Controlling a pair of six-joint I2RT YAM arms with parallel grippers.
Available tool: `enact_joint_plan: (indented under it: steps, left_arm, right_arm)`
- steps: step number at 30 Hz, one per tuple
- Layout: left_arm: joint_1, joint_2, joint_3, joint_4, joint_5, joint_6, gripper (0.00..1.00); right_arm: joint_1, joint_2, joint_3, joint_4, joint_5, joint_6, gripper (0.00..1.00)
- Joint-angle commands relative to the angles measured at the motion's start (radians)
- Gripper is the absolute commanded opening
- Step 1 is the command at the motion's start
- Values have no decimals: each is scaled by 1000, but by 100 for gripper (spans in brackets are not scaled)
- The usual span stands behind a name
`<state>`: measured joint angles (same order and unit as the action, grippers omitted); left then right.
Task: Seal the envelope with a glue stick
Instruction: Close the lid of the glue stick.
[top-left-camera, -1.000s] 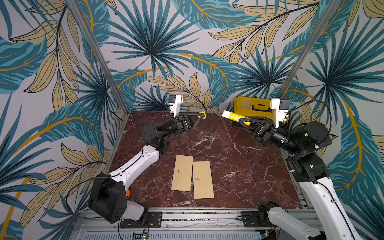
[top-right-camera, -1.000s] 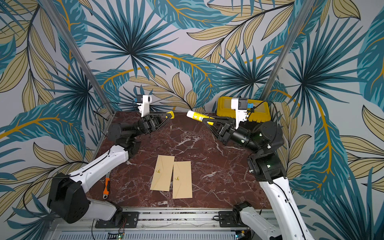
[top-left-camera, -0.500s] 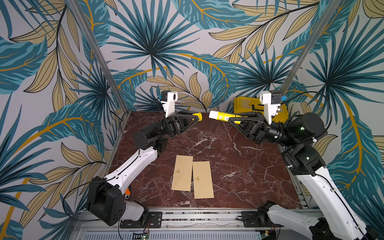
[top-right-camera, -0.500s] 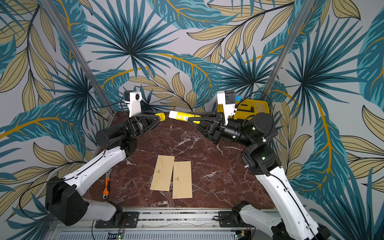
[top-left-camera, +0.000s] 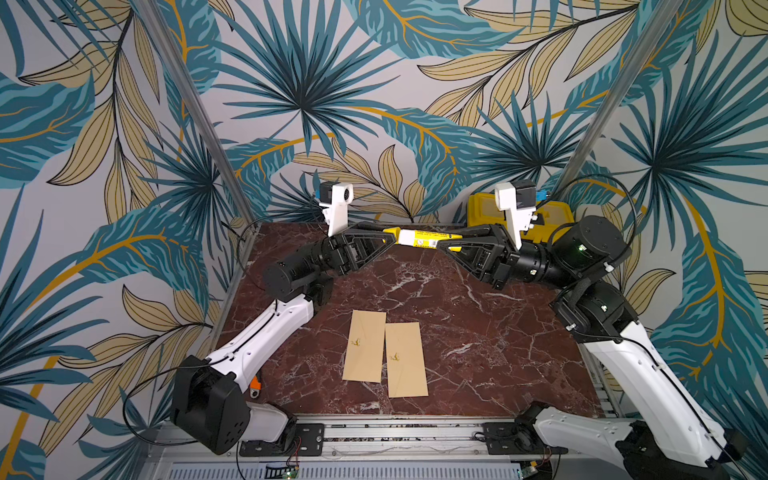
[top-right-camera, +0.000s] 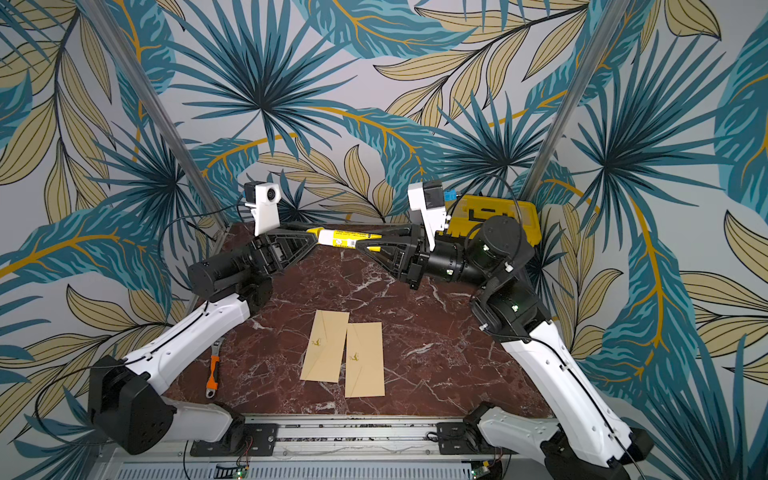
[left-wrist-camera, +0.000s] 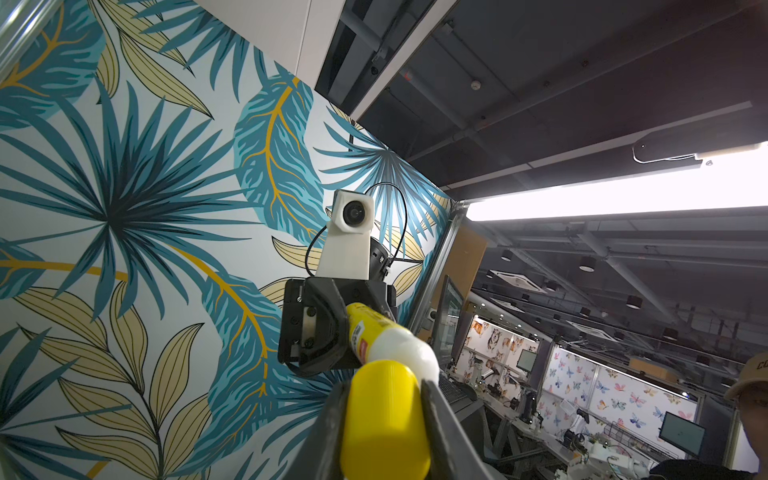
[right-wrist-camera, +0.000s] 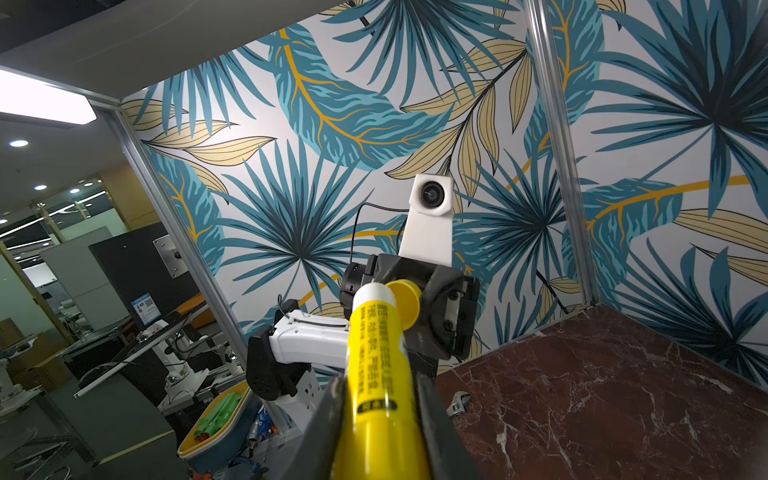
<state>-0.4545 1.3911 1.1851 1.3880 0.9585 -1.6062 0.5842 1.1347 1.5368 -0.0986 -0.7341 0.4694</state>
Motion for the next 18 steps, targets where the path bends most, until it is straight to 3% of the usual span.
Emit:
enact_joint_plan:
  steps: [1, 18]
  left_arm:
    - [3, -32, 21, 27, 4, -5, 31]
    - [-2, -37, 24, 28, 1, -2, 31]
  right_arm:
    - [11, -5, 24, -12, 40, -30, 0]
    - [35, 8, 44, -102, 88, -87, 0]
